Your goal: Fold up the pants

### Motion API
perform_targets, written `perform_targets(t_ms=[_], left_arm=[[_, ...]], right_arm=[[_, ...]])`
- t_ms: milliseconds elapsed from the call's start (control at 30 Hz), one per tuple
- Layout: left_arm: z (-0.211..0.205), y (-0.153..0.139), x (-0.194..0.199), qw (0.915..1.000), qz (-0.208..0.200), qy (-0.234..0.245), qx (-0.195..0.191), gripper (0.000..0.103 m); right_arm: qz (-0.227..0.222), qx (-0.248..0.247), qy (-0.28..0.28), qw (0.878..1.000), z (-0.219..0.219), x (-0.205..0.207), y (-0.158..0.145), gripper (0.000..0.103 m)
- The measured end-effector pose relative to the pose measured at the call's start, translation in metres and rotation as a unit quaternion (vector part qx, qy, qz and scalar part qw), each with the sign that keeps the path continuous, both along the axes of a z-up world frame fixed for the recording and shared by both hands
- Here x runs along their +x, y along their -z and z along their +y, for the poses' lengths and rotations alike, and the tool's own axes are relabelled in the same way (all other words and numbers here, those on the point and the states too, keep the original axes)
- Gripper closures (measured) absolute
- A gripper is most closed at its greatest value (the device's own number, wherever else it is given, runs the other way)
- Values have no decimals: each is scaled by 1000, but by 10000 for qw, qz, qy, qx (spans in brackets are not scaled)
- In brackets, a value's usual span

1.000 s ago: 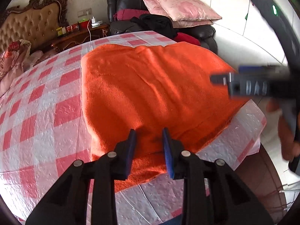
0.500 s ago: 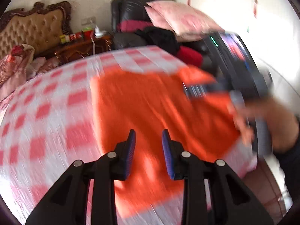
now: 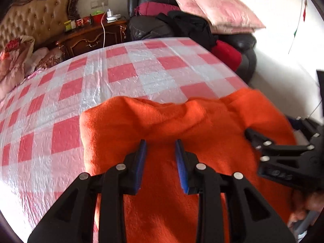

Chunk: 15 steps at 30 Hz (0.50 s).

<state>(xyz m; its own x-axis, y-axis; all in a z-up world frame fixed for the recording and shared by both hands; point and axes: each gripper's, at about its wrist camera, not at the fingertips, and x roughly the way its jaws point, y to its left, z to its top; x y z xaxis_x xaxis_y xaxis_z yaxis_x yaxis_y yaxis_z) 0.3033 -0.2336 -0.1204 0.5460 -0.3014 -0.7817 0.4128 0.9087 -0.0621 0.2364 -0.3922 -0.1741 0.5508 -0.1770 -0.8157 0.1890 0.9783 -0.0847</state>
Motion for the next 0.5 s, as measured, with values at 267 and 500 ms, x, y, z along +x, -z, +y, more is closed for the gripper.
perform_targets(t_ms=[267, 500], left_arm=[[19, -20, -92, 9992, -305, 235, -146, 64], [31, -26, -147, 9990, -109, 279, -346, 39]], right_arm=[[-222, -81, 16, 9997, 10, -28, -25, 17], [-221, 61, 248, 9994, 22, -88, -43, 17]])
